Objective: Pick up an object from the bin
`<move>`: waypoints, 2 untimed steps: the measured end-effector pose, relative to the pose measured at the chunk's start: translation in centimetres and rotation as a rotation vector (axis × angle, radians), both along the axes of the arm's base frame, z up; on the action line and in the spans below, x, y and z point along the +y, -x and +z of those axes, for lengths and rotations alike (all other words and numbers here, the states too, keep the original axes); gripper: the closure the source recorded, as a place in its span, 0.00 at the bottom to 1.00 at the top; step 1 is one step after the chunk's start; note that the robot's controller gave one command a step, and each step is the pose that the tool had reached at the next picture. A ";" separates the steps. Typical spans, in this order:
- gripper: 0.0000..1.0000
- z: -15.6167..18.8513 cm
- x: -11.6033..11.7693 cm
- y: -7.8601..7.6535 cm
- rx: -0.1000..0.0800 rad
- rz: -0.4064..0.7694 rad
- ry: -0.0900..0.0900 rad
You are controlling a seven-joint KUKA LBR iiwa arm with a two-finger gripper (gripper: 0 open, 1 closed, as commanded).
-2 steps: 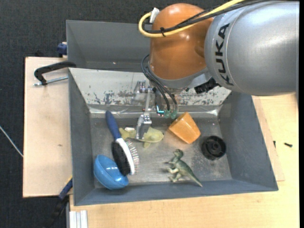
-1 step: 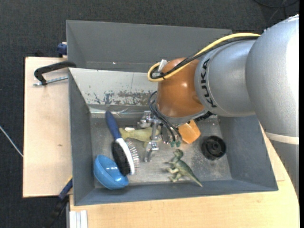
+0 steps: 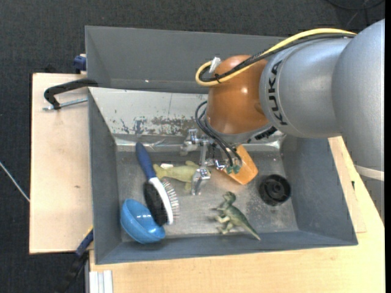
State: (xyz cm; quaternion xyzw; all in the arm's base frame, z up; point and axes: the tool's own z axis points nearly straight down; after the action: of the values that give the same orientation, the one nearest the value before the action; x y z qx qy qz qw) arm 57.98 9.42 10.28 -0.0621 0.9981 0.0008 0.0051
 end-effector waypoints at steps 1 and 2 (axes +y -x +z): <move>0.00 0.9 -1.1 -0.3 0.003 -0.067 -0.001; 0.00 -3.1 0.1 -0.8 0.006 -0.026 0.000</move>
Offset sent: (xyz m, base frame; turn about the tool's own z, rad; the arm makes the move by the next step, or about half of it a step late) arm 0.0015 -0.0126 0.0073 0.0680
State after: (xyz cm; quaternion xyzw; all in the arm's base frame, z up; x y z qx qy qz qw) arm 58.79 9.55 7.19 -0.0490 0.9988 0.0007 0.0022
